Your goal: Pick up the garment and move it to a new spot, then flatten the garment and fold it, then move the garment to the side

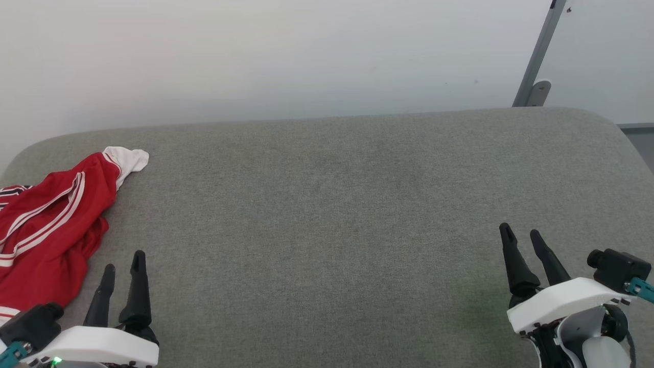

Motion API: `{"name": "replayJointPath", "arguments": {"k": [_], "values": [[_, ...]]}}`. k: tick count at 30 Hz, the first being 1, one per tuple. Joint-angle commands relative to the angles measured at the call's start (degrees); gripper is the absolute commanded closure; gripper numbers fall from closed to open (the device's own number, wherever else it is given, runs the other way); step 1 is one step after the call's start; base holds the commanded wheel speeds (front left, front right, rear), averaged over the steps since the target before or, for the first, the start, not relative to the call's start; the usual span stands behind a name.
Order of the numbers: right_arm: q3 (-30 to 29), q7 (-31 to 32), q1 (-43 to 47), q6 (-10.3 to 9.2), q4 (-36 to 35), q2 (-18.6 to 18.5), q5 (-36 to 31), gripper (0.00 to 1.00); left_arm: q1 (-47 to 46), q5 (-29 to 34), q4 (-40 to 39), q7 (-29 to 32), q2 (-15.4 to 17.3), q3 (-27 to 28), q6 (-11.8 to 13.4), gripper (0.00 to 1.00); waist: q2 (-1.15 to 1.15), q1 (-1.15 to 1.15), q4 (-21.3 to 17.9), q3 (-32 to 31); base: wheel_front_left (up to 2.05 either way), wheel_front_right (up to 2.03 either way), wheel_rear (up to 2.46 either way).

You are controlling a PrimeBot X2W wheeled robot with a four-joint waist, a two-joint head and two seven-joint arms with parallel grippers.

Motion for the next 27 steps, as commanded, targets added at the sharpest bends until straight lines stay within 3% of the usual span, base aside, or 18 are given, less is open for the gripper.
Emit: {"name": "replayJointPath", "arguments": {"k": [1,27], "values": [[0.2,-0.4,-1.0,0.00,-0.7,-0.3,-1.6,0.00,0.5,1.3,-0.7,-0.7,0.7,-0.1,-0.2,0.00,0.00,0.00,0.0,0.0,0.00,0.00,0.00],[1.2,-1.8,-1.0,-0.01,-1.5,-0.6,-14.0,0.00,1.8,10.6,-1.8,-4.1,3.4,-2.1,-0.1,0.00,0.00,0.00,-0.1,-0.8,0.00,0.00,0.00]]}}
